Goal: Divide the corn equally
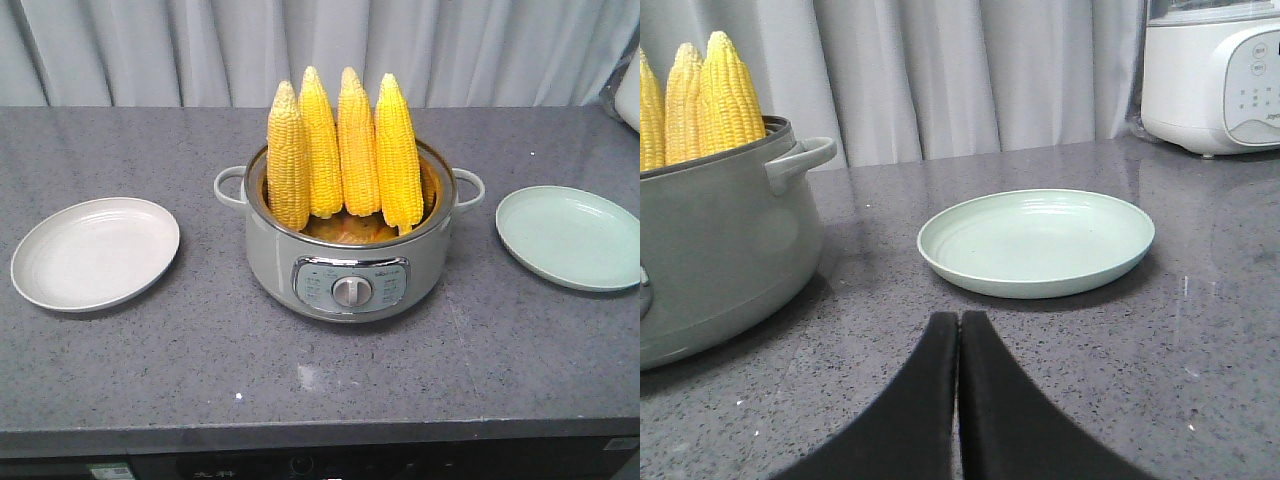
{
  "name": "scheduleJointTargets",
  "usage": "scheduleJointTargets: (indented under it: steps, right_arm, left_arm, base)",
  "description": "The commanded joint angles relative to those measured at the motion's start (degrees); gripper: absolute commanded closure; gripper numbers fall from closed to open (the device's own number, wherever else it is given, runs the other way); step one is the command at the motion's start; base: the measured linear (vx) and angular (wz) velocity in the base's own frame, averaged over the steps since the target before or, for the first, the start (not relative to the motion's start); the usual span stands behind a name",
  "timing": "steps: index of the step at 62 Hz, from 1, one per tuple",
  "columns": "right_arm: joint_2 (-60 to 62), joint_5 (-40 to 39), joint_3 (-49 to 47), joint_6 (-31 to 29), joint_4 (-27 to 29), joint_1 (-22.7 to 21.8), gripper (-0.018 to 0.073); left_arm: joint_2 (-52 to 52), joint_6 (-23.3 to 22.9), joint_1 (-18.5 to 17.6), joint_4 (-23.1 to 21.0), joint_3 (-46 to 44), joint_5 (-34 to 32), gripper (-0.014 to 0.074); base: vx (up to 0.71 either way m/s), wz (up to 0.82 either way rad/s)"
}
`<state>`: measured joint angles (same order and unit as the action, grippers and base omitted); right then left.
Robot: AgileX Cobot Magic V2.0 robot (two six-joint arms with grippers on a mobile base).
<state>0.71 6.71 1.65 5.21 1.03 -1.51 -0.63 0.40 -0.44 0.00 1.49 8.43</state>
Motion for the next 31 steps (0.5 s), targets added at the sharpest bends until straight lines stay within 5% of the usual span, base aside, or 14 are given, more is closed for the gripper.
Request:
scheduleJointTargets:
  steps: [1,31]
  right_arm:
    - [0.3,-4.1,0.4,-0.6,-0.4,-0.3,0.0565]
    - [0.3,-4.2,0.4,-0.6,-0.4,-0.3,0.0565]
  left_arm:
    - [-0.9,-0.4,0.0,0.0,0.9,-4.2,0.0603]
    - [-0.9,-0.4,0.0,0.0,0.9,-4.2,0.0603]
  base:
    - [0.03,0.0]
    - [0.02,0.0]
